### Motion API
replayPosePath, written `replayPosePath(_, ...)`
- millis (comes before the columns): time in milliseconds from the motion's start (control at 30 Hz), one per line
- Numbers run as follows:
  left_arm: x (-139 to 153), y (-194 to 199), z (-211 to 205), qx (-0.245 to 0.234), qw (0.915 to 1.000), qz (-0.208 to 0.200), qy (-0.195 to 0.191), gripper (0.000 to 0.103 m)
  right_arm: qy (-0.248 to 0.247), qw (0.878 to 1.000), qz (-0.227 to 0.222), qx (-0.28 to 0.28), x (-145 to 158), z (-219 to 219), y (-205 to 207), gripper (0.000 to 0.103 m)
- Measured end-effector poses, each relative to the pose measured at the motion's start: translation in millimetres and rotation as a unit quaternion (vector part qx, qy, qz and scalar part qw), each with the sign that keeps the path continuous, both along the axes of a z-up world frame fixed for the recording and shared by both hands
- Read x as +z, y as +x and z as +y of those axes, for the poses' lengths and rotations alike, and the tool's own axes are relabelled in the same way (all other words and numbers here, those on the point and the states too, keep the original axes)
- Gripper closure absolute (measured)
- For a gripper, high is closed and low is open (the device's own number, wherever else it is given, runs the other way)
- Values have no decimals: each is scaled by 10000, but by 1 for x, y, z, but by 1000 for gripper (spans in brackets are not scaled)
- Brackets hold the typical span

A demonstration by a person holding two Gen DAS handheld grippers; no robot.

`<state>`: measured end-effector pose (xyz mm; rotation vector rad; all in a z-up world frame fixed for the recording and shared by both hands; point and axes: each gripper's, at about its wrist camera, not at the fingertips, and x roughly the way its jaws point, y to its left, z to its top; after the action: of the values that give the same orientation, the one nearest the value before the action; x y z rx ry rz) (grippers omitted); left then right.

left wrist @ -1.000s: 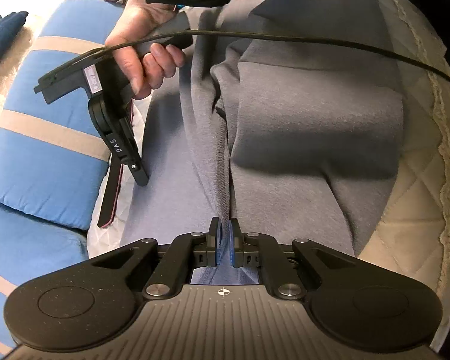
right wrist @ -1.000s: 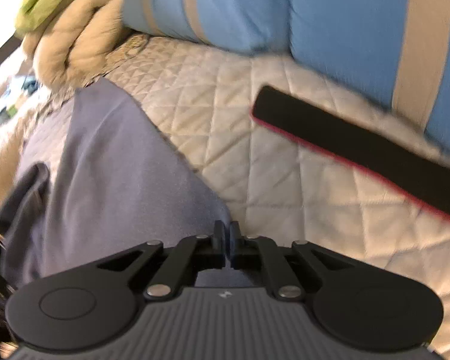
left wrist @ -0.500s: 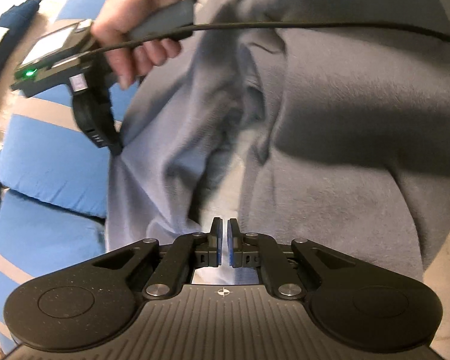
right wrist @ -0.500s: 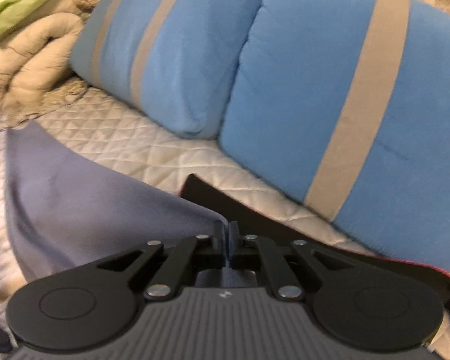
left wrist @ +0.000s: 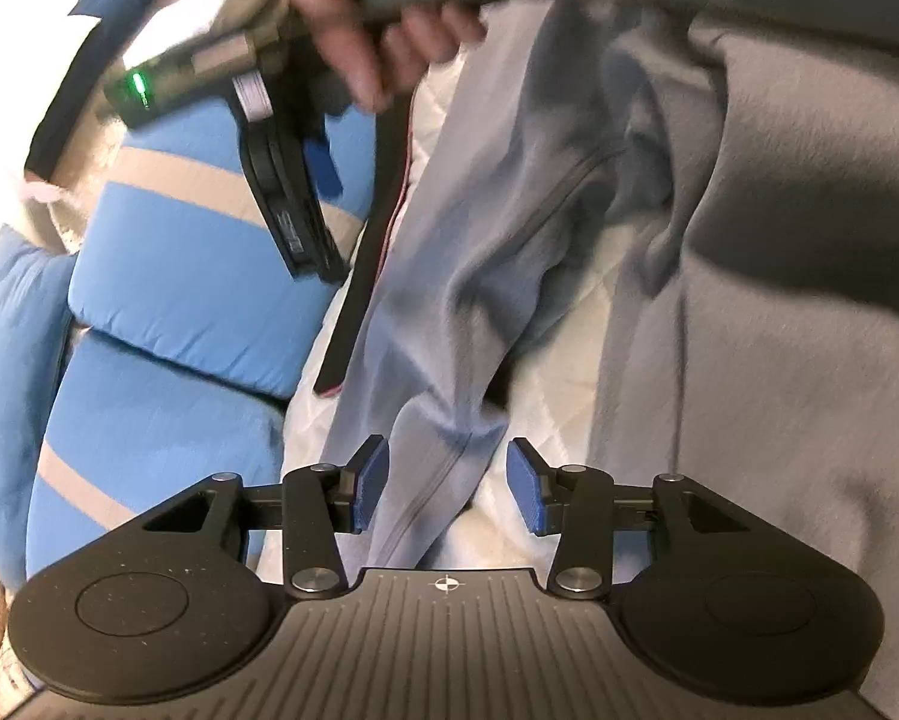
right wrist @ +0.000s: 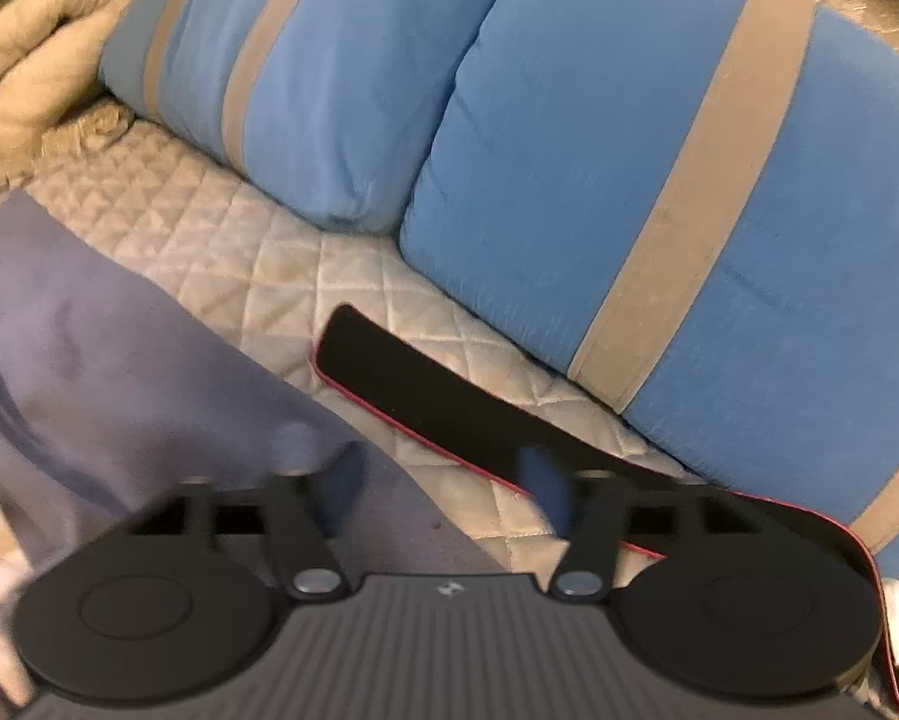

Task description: Fold clothes

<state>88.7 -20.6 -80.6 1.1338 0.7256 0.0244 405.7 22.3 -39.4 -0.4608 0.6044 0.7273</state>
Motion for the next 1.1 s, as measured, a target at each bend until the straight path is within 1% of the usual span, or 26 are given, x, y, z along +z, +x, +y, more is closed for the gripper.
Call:
replayPosePath(33, 0, 0, 4, 33, 10000, -38, 18, 61, 10, 10000, 32, -32, 4, -3, -5, 20)
replayPosePath(67, 0, 0, 7, 66, 9999, -76, 37, 59, 3, 10000, 66, -67, 8, -5, -11, 13)
replayPosePath(100, -1, 1, 12, 105, 9999, -116, 52, 57, -3, 9999, 100, -102, 12, -8, -16, 8)
replayPosePath(167, -2, 1, 28, 198, 9997, -139, -16, 55, -106, 9998, 33, -154, 19, -13, -33, 7)
replayPosePath(233, -1, 0, 45, 322, 9993, -148, -89, 55, -244, 9994, -100, -237, 24, -18, -51, 3)
replayPosePath(300, -4, 4, 60, 511, 9985, -176, -72, 55, -368, 9988, -260, -193, 31, -22, -71, 1)
replayPosePath(333, -4, 3, 65, 522, 9984, -197, -72, 55, -426, 9984, -346, -126, 35, -24, -82, 1)
replayPosePath(400, -4, 2, 74, 460, 9986, -259, -69, 55, -511, 9974, -502, -37, 41, -31, -104, 0)
replayPosePath(467, -7, 4, 78, 359, 9990, -270, 42, 55, -537, 9967, -615, 1, 45, -40, -123, 0)
replayPosePath(533, -8, 7, 82, 207, 9996, -153, 87, 55, -501, 9965, -665, 27, 46, -48, -139, 0)
replayPosePath(633, -4, 11, 83, -9, 10000, 24, 28, 55, -586, 9961, -652, 128, 41, -58, -155, 0)
replayPosePath(767, 5, 14, 82, -229, 9996, 118, -104, 55, -775, 9943, -700, 204, 36, -68, -164, 0)
replayPosePath(900, 13, 16, 89, -380, 9984, 301, -284, 55, -802, 9944, -681, 109, 40, -73, -167, 0)
replayPosePath(933, 16, 16, 91, -405, 9979, 335, -386, 55, -742, 9949, -677, 94, 41, -75, -168, 0)
replayPosePath(1000, 22, 17, 96, -405, 9953, 423, -775, 55, -590, 9960, -665, 70, 43, -79, -171, 0)
replayPosePath(1100, 27, 19, 103, -382, 9903, 652, -1168, 55, -380, 9977, -560, 49, 42, -83, -171, 0)
